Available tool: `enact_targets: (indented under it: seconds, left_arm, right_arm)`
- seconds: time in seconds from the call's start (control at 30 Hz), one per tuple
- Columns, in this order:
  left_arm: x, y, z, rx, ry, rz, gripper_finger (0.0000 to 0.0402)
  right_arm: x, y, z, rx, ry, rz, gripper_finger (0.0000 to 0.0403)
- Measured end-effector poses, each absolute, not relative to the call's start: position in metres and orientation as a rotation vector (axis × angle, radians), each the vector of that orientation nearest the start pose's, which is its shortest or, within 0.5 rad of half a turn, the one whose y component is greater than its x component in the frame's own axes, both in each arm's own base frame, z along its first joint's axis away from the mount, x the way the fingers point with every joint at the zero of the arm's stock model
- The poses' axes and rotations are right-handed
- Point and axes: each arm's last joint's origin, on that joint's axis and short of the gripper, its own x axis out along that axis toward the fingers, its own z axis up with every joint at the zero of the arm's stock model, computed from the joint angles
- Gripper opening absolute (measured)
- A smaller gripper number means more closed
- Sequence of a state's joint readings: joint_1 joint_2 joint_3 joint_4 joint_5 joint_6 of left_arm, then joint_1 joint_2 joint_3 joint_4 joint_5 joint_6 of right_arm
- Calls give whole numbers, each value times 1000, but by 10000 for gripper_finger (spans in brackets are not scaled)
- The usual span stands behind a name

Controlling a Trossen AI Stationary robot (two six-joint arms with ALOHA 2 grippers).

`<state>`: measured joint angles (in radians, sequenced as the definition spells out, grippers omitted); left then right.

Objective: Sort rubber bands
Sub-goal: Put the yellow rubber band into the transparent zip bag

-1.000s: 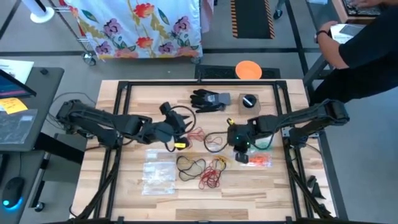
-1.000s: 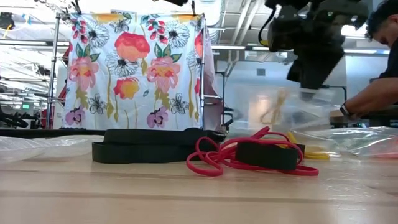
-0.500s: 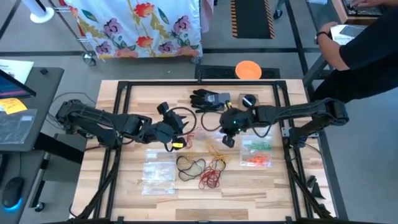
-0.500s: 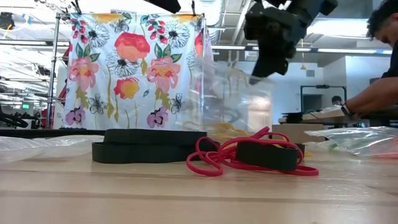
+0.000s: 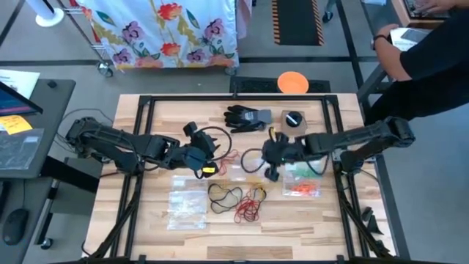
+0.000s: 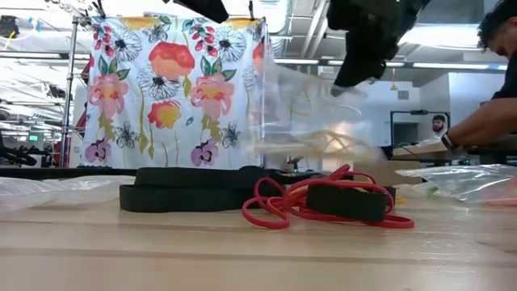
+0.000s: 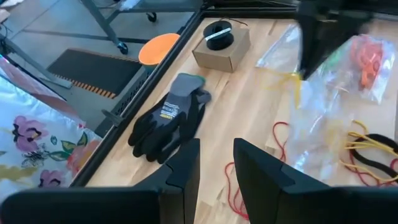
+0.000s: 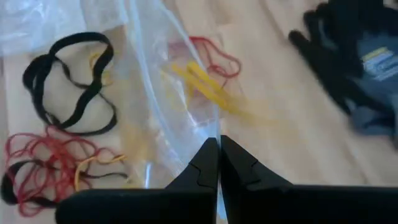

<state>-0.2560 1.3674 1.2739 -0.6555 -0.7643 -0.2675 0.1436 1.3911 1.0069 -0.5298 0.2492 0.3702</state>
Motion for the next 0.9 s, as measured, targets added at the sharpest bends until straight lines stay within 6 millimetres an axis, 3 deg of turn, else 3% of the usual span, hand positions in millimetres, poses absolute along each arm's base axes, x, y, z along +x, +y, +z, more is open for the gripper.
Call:
enact_targets:
  seconds: [0.13,0.23,0.37,0.43,0.57,0.9]
  left_arm:
    - [276,-56,338,122,589,550,93]
    - [276,-57,338,136,591,544,93]
    - [277,-54,339,140,583,552,93]
    - [277,-54,339,143,584,552,93]
    - [277,-54,339,150,588,548,93]
    - [277,-58,339,126,590,508,93]
  right_arm:
    - [275,36,238,174,912,-240,5]
    - [273,22,234,197,936,-295,5]
    - [272,6,261,272,858,-279,5]
    - [271,15,272,277,796,-213,5]
    - [270,42,255,185,862,-152,5]
    - [277,22,255,264,822,-252,5]
